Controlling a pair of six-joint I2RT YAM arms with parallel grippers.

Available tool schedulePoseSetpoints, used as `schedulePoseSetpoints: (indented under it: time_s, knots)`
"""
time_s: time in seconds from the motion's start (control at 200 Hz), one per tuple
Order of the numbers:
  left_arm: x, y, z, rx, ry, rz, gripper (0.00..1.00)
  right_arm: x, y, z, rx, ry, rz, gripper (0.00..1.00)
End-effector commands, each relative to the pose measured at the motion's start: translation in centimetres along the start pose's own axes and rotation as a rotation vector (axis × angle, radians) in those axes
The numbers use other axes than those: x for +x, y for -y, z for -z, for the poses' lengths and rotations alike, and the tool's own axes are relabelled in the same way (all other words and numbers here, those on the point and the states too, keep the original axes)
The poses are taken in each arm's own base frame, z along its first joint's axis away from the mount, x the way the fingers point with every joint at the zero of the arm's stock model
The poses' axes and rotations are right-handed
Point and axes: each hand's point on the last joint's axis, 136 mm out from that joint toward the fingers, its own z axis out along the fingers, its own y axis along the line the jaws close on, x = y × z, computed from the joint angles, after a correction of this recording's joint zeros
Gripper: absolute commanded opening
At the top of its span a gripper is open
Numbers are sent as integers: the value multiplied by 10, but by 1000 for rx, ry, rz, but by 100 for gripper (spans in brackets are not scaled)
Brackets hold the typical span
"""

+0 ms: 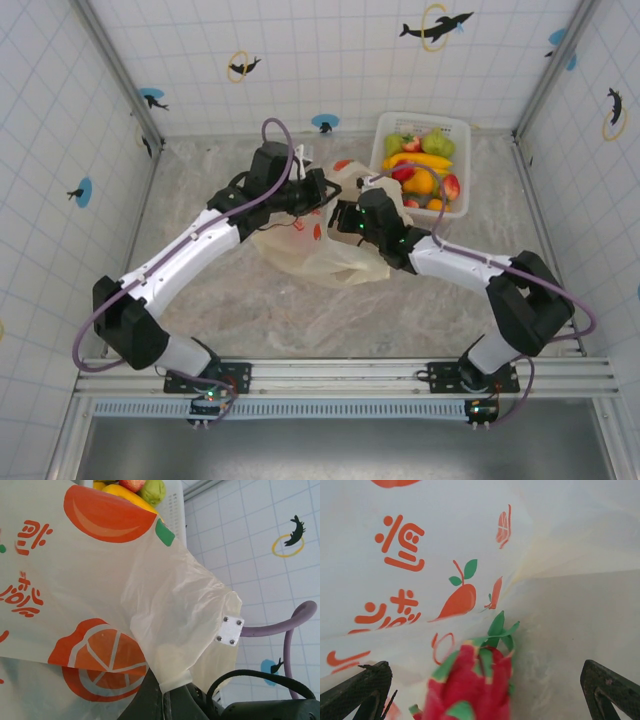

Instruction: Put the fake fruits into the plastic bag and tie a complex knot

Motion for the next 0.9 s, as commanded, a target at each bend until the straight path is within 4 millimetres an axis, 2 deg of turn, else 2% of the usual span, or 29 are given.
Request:
schedulePoseSetpoints:
  time_s: [0.0,0.215,0.325,0.455,0.515,0.686,0.896]
  knots:
    - [-6,-7,3,-28,15,-12,0,-18,-19,15,-45,18,15,100]
    - [-10,-26,9,-78,24,-17,0,-5,-24,40,-121,-70,21,85]
    - [-9,-32,9,-95,15,-30,0,3,-33,57,-178,-131,30,82]
    - [-7,-37,7,-110,7,-41,0,15,-58,81,-323,-224,13,83]
    - [-7,-39,6,-115,2,-45,0,19,-61,91,-329,-260,4,83]
    - [-8,-41,5,-120,3,-51,0,3,-79,126,-427,-221,-40,85]
    - [-15,-41,7,-121,14,-63,0,-34,-124,180,-647,-157,-25,84]
